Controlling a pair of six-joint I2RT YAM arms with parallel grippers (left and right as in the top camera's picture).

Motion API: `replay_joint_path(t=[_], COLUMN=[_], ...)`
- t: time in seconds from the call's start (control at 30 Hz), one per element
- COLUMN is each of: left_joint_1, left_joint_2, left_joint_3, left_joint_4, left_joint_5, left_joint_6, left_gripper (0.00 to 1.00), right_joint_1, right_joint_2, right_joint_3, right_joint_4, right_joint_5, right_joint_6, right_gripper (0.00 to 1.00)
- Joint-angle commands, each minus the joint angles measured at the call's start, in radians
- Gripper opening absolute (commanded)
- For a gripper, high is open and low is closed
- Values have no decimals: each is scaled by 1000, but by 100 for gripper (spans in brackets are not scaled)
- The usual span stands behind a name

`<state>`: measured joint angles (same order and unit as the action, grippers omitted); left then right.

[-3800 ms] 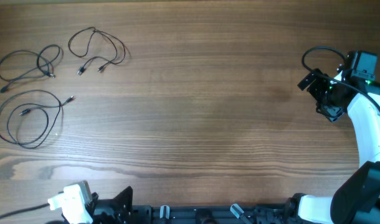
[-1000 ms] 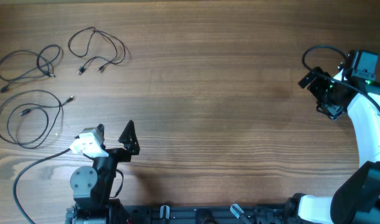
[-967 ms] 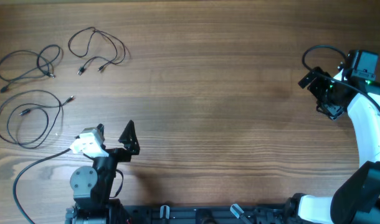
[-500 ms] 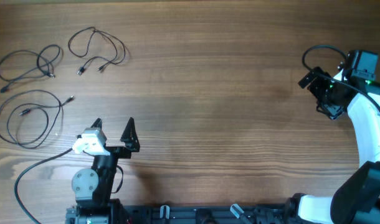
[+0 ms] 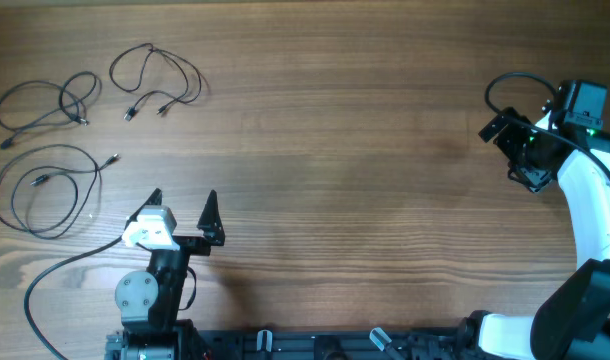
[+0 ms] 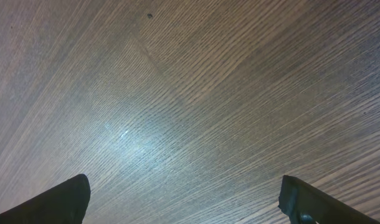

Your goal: Untangle cables

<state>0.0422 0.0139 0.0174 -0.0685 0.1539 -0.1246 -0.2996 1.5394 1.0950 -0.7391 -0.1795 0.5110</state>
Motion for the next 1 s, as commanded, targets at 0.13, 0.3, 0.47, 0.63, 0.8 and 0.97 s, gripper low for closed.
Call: replay_joint_path(t=[0.13,0.3,0.47,0.63,0.8,0.97], left_joint_1=[0,0,0,0,0,0], left_joint_2=[-10,-10,-10,-10,-10,-10], left_joint_3=[-11,-11,-11,-11,-11,-11], left_joint_4=[5,6,6,6,6,6], left_joint_5=[12,12,12,12,12,12], left_joint_6=[27,27,28,28,28,28], left_gripper=[100,100,100,100,100,100], right_joint_1=[6,6,6,6,6,6], right_joint_2=[15,15,15,15,15,15], right_joint_3=[9,9,9,9,9,9], right_joint_4=[3,3,2,2,2,2], right_joint_5=[-2,-2,-2,-2,-2,-2], right_joint_6=[-11,-11,-11,-11,-11,-11], right_gripper=[100,100,100,100,100,100])
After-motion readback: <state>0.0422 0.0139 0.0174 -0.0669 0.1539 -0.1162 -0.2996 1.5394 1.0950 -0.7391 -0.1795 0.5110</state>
